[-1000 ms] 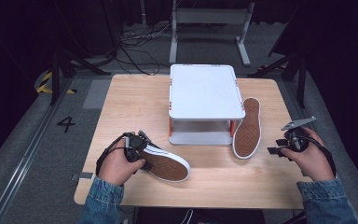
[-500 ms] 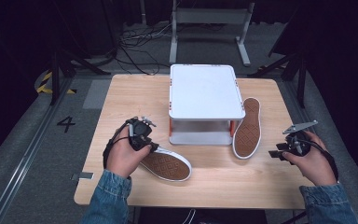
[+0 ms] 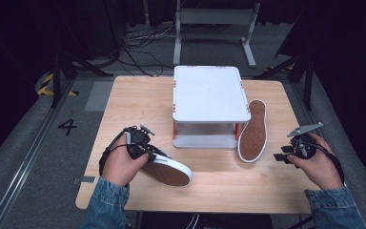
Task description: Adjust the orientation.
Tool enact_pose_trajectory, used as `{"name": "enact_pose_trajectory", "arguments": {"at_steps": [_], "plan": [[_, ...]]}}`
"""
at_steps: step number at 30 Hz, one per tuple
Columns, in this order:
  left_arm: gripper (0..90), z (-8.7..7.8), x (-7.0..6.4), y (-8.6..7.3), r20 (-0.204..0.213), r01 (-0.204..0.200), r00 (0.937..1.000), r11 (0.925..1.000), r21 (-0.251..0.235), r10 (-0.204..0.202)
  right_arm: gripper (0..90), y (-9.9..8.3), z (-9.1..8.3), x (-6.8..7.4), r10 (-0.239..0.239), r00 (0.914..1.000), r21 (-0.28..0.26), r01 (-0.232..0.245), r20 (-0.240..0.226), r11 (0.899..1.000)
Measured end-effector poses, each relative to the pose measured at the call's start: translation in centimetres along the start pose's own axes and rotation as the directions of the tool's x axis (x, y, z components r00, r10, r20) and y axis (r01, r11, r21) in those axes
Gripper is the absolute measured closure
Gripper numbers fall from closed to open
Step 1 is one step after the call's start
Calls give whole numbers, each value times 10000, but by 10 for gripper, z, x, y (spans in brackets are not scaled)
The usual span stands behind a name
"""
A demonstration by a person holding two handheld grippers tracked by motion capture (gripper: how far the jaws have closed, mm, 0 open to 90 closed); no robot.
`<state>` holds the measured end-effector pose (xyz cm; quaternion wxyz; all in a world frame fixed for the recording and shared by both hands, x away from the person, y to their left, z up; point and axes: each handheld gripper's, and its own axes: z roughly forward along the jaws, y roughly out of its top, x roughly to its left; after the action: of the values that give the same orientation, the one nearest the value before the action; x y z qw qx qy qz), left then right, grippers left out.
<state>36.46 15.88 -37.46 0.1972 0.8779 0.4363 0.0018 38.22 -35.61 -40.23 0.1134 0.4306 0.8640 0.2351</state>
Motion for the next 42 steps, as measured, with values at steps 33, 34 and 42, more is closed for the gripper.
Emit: {"name": "enact_pose_trajectory", "arguments": {"at_steps": [33, 34, 42], "plan": [[426, -6, -11, -65, -676, -469, 9951, 9468, 3183, 720, 468, 24, 14, 13, -618, 9973, -10, 618, -391, 9981], [391, -12, -12, -65, -841, -450, 9937, 9502, 3083, 744, 467, 24, 15, 14, -677, 9969, -31, 677, -405, 9977], [168, 2, -13, -60, -1758, -1888, 9532, 9383, 2897, 2461, 453, 24, 14, 17, -861, 9950, -188, 853, -511, 9962]]}}
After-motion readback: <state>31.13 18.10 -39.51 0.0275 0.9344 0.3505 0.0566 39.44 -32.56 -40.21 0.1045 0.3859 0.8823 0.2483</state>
